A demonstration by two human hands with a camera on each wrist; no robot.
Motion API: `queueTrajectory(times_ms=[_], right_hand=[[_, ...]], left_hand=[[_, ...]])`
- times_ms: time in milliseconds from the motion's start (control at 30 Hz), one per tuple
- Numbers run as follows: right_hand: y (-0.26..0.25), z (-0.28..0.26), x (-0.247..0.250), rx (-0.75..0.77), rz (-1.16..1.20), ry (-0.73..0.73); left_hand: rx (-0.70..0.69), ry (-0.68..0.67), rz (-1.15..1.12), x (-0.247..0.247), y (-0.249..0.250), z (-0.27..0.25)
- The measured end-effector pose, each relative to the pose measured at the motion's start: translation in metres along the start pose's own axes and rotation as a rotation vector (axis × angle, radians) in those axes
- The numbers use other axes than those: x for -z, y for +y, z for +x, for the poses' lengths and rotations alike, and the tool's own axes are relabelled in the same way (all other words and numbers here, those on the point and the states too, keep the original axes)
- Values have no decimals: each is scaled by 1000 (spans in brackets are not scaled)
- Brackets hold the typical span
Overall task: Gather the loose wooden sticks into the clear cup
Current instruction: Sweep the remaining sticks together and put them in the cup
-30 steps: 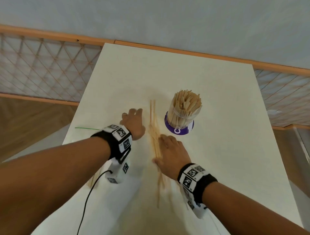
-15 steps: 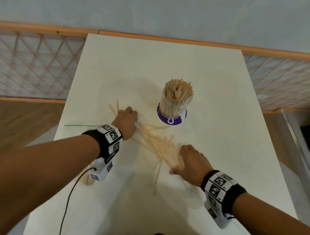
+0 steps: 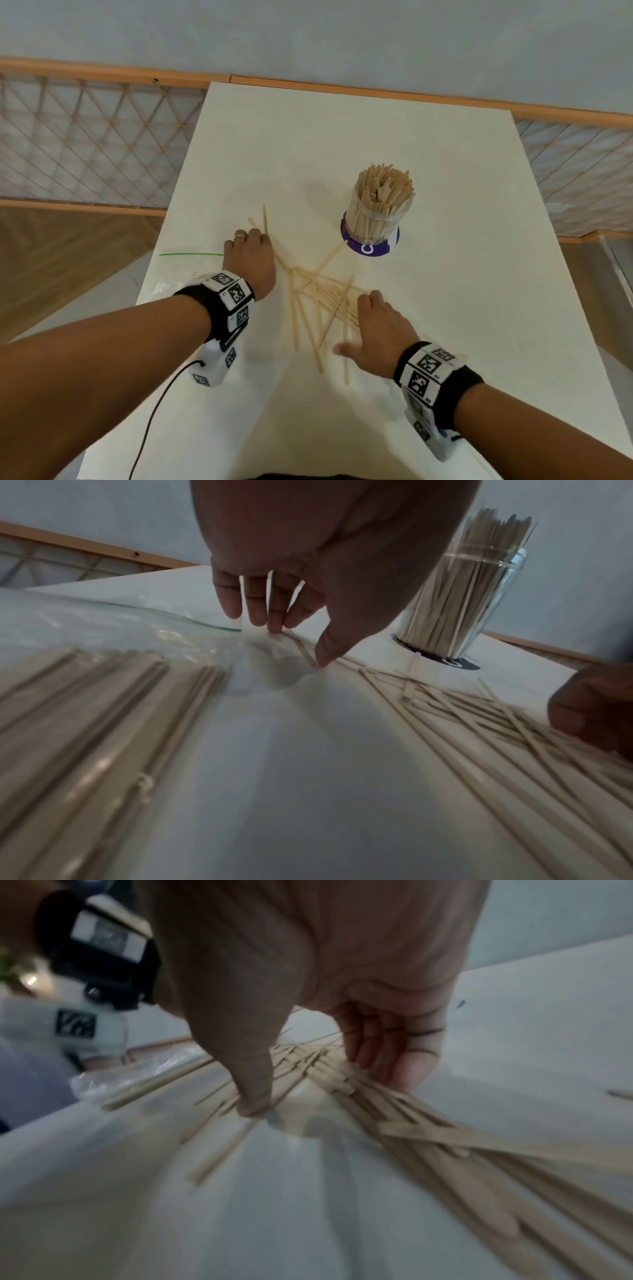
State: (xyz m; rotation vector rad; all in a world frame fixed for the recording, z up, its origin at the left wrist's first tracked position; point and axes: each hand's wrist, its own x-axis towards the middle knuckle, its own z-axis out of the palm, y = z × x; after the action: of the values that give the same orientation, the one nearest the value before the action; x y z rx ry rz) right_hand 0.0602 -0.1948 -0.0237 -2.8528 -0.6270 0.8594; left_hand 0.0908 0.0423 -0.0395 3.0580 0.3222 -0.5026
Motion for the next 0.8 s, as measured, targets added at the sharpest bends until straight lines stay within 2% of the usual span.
queueTrajectory(times_ms=[133,267,333,433,500,567,700,800], right_hand=[[18,10,8,122,65,6],[29,22,14,173,123,14],[28,30,16,223,123,11],[20,41,18,299,59,12],[16,45,23,327,-9,90],[16,50,27,356,-70,166],[11,65,28,336,-156,70],[2,66,24,324,-231,20]], left_hand=[[-57,5,-108,2,8,0],[-205,-11,-334,-1,21,-4],[-269,-18,-374,-3,29,-10],[-339,-7,-360,-7,40,-23],[-367,-25,-340,-5,39,-29],[-376,-105,-313,-3,31,-32],[-435,-277,-57,-10,11,-44],[-419,-218,-39,-22,15,-48]])
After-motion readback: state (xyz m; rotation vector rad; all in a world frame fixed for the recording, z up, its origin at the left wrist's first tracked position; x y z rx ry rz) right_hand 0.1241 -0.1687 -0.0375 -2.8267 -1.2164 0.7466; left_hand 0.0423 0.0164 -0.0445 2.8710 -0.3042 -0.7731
